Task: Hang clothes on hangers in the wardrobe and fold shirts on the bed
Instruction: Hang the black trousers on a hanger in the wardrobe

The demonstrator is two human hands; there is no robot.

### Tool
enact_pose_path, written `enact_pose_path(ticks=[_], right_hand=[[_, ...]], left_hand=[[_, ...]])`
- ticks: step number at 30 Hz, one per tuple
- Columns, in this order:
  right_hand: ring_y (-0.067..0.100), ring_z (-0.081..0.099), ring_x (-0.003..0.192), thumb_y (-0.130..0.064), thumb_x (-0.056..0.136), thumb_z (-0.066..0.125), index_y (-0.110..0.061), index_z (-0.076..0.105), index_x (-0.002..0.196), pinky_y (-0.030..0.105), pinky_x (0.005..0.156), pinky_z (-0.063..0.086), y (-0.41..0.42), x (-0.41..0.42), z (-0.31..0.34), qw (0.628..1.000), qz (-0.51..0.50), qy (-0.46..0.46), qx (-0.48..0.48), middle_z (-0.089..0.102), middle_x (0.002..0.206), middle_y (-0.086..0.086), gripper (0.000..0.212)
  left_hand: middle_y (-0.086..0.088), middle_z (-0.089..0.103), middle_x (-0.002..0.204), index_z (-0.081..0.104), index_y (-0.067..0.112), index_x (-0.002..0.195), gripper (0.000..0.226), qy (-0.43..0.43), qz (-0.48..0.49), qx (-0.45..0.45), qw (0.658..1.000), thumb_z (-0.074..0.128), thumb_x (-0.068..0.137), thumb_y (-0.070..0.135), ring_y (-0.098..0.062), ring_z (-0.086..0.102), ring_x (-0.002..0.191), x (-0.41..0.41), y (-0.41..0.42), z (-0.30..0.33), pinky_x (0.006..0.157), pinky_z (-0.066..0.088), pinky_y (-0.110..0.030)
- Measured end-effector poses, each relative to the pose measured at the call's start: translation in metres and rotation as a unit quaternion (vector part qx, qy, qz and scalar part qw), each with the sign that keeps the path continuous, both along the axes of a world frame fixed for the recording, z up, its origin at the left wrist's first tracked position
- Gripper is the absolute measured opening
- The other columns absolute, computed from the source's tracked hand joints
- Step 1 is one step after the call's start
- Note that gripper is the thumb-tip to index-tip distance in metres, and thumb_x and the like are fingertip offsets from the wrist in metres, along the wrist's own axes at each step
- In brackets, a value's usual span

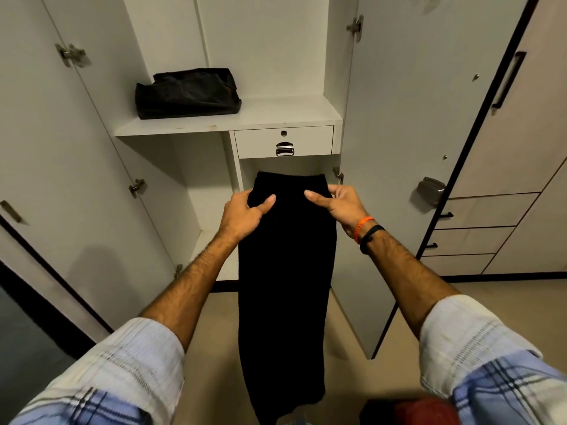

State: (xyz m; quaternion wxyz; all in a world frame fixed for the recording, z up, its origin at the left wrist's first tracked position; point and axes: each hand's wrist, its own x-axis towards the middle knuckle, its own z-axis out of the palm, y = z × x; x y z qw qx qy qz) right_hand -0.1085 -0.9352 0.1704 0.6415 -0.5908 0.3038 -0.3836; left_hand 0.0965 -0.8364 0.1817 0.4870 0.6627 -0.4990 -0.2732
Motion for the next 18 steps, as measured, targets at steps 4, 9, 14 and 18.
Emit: enact_pose_path(ticks=[4,9,14,18], right_hand=[[0.022,0.071,0.099,-0.014,0.088,0.069,-0.004,0.065,0.122,0.024,0.076,0.058,0.000,0.002,-0.005,1.000,0.003,0.008,-0.005,0.072,0.112,0.012,0.036],[0.020,0.070,0.101,-0.011,0.091,0.065,-0.005,0.064,0.123,0.024,0.083,0.057,0.005,0.004,-0.010,1.000,0.028,0.009,-0.002,0.071,0.115,0.009,0.033],[0.024,0.068,0.105,-0.013,0.091,0.065,-0.009,0.064,0.123,0.028,0.087,0.056,0.005,0.003,-0.019,0.999,0.033,0.018,0.013,0.070,0.118,0.011,0.032],[0.022,0.068,0.108,-0.013,0.091,0.065,-0.011,0.062,0.127,0.029,0.091,0.055,0.001,0.000,-0.021,0.999,0.045,0.023,0.013,0.069,0.122,0.008,0.036]], left_hand=[[-0.004,0.070,0.112,0.063,0.013,0.124,0.038,0.010,-0.013,0.018,1.000,0.066,0.092,0.034,-0.021,0.066,0.106,0.005,0.001,0.003,0.096,0.054,-0.040],[-0.005,0.071,0.112,0.064,0.013,0.123,0.036,0.034,-0.019,0.020,0.999,0.066,0.092,0.031,-0.022,0.068,0.105,0.010,0.007,-0.005,0.094,0.055,-0.039],[-0.005,0.071,0.110,0.065,0.013,0.120,0.032,0.058,-0.031,0.016,0.998,0.065,0.093,0.029,-0.021,0.069,0.102,0.009,0.011,-0.012,0.091,0.056,-0.036],[-0.002,0.072,0.107,0.065,0.015,0.120,0.030,0.072,-0.029,0.018,0.997,0.065,0.093,0.028,-0.019,0.069,0.102,0.007,0.012,-0.015,0.085,0.056,-0.030]])
